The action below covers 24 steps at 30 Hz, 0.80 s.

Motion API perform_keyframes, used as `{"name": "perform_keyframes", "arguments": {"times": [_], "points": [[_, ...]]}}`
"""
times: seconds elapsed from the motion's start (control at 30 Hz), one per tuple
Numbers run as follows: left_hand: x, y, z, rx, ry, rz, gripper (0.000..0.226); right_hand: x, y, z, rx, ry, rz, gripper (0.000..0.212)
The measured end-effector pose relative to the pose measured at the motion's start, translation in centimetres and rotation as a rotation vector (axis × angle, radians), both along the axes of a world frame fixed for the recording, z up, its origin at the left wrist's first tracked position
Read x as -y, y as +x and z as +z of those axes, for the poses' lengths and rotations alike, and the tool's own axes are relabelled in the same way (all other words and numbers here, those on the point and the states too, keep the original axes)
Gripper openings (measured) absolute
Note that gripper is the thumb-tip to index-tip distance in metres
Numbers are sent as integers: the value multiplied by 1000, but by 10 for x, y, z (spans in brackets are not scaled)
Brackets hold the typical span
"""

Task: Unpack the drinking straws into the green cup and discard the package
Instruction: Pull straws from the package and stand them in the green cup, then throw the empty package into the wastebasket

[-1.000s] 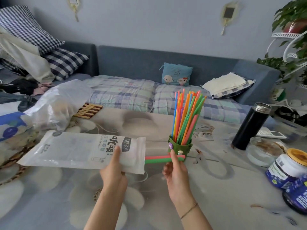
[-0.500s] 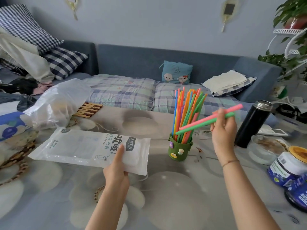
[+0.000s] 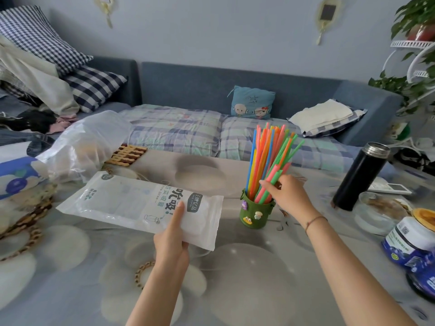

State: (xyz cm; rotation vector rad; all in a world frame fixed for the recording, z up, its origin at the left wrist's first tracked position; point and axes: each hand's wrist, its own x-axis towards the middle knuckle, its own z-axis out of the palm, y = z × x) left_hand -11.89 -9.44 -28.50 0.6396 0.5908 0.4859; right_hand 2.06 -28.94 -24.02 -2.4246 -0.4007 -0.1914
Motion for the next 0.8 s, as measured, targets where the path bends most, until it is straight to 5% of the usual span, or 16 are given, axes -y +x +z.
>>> {"name": "perform_keyframes", "arguments": {"times": [0.33, 0.53, 0.8], "points": [[2, 0, 4, 30, 29, -23, 13, -22, -46, -19, 59, 502, -162, 23], [7, 0, 5, 39, 79, -76, 35, -51, -98, -28, -532, 827, 50, 26], [10, -11, 12, 3, 316, -220, 32, -36, -110, -33, -613, 900, 81, 20]]}}
